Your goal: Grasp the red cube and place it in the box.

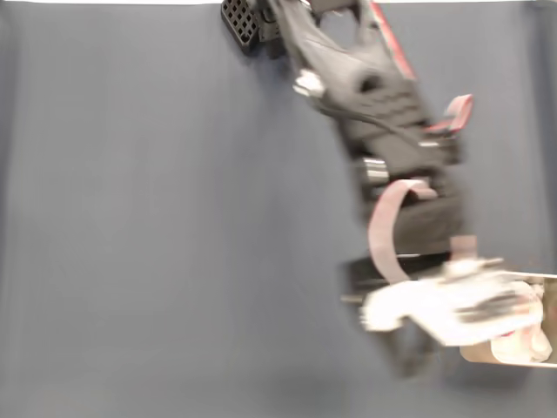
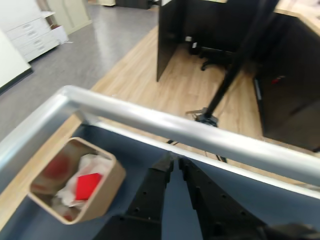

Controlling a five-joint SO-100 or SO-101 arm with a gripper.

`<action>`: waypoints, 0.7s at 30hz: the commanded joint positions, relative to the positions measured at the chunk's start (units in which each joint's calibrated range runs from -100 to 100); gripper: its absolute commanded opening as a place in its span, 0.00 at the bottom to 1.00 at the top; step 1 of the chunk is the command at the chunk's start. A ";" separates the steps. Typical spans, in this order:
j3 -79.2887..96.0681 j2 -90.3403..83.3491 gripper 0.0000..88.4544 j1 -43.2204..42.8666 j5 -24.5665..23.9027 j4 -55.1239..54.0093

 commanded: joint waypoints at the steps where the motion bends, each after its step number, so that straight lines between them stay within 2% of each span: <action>1: 11.44 -14.29 0.00 7.05 0.24 -4.02; 6: 36.81 -36.13 0.00 10.74 -0.88 -5.01; 14: 81.42 -75.47 0.00 9.11 -2.44 -6.24; 21: 110.80 -99.73 0.00 8.82 -2.05 -5.74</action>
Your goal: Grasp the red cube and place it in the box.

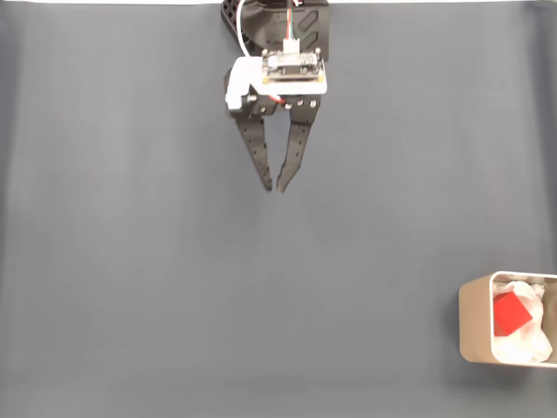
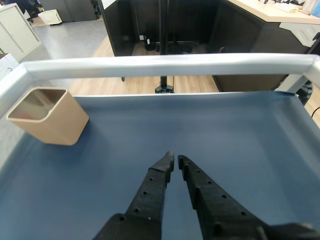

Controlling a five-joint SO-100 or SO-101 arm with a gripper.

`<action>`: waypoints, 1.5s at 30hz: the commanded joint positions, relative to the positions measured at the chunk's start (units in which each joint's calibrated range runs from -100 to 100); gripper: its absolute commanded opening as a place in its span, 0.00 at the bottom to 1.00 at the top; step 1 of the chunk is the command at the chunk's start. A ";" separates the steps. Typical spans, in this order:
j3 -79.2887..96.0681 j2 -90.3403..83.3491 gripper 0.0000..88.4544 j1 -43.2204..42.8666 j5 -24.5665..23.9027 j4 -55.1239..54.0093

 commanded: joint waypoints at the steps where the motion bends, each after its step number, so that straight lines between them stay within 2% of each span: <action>1: 13.28 -12.28 0.00 -0.23 0.24 -0.08; 4: 22.13 -21.55 0.00 -0.30 0.24 5.25; 6: 24.59 -26.58 0.00 -0.23 0.15 12.87; 17: 24.59 -27.18 0.00 -0.73 -2.00 38.45; 45: 24.59 -27.18 0.03 -0.45 -1.32 40.50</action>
